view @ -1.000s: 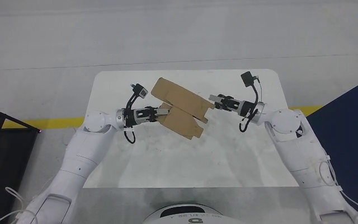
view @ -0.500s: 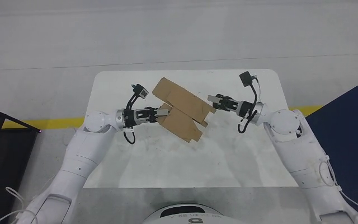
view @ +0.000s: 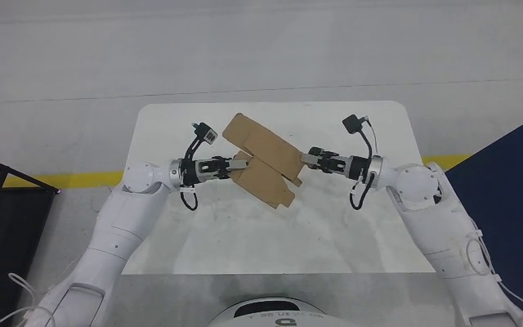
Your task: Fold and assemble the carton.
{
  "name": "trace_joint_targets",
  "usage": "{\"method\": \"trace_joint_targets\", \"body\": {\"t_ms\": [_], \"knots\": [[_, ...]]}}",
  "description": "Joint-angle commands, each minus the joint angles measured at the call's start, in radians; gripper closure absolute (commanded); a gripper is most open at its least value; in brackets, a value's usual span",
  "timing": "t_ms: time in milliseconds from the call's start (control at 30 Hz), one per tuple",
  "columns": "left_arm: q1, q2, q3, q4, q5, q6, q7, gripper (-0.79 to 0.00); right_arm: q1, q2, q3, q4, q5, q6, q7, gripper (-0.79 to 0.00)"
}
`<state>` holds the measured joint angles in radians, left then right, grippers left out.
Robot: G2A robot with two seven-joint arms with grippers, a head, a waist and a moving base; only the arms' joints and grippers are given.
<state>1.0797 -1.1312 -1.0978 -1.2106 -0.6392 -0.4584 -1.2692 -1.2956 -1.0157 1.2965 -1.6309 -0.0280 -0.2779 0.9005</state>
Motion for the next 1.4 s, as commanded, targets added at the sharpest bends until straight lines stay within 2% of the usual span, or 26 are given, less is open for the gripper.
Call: {"method": "trace_joint_targets", "body": {"t_ms": [0, 200, 467, 600, 667, 800, 867, 967, 1000, 1133, 1167, 1200, 1233, 1367], "knots": [[0.000, 0.000, 0.000, -0.001, -0.003, 0.002, -0.002, 0.000, 0.005, 0.000, -0.007, -0.003, -0.001, -0.006, 0.004, -0.419], [0.001, -0.001, -0.001, -0.003, -0.005, 0.003, -0.009, 0.000, 0.017, -0.001, -0.026, -0.004, 0.032, -0.061, 0.037, -0.499], [0.000, -0.001, 0.000, -0.002, 0.001, 0.010, -0.016, 0.000, 0.024, -0.001, -0.037, -0.001, 0.040, -0.075, 0.036, -0.453], [-0.001, 0.000, 0.003, 0.001, 0.026, 0.013, -0.020, 0.000, 0.025, -0.002, -0.037, -0.001, 0.036, -0.055, -0.003, -0.440], [-0.001, 0.001, 0.006, 0.001, 0.037, 0.011, -0.020, 0.000, 0.028, -0.004, -0.043, -0.003, 0.035, -0.041, -0.016, -0.391], [0.001, 0.001, 0.008, 0.001, 0.047, 0.011, -0.018, 0.000, 0.036, -0.006, -0.061, -0.010, 0.023, -0.036, -0.017, -0.363], [0.001, 0.001, 0.008, 0.001, 0.049, 0.011, -0.017, 0.000, 0.040, -0.007, -0.067, -0.009, 0.024, -0.037, -0.017, -0.311], [0.001, 0.001, 0.008, 0.000, 0.049, 0.012, -0.013, 0.000, 0.043, -0.008, -0.072, -0.005, 0.043, -0.051, -0.019, -0.135], [0.002, 0.001, 0.008, 0.000, 0.049, 0.012, -0.013, 0.000, 0.043, -0.008, -0.073, -0.002, 0.054, -0.059, -0.018, -0.015], [0.001, 0.001, 0.007, 0.004, 0.052, 0.014, -0.005, 0.000, 0.045, -0.009, -0.074, 0.012, 0.091, -0.091, -0.008, 0.000], [0.000, 0.001, 0.006, 0.004, 0.052, 0.014, -0.001, -0.092, 0.045, -0.009, -0.074, 0.016, 0.099, -0.097, -0.006, 0.000], [0.000, 0.001, 0.005, 0.006, 0.054, 0.014, 0.006, -0.382, 0.046, -0.009, -0.073, 0.019, 0.105, -0.101, -0.003, 0.000], [0.000, 0.001, 0.005, 0.006, 0.057, 0.015, 0.011, -0.785, 0.046, -0.008, -0.072, 0.022, 0.108, -0.104, -0.002, 0.000], [0.001, 0.000, 0.006, 0.005, 0.062, 0.018, 0.020, -0.785, 0.046, -0.007, -0.074, 0.023, 0.096, -0.100, 0.010, 0.000]]}}
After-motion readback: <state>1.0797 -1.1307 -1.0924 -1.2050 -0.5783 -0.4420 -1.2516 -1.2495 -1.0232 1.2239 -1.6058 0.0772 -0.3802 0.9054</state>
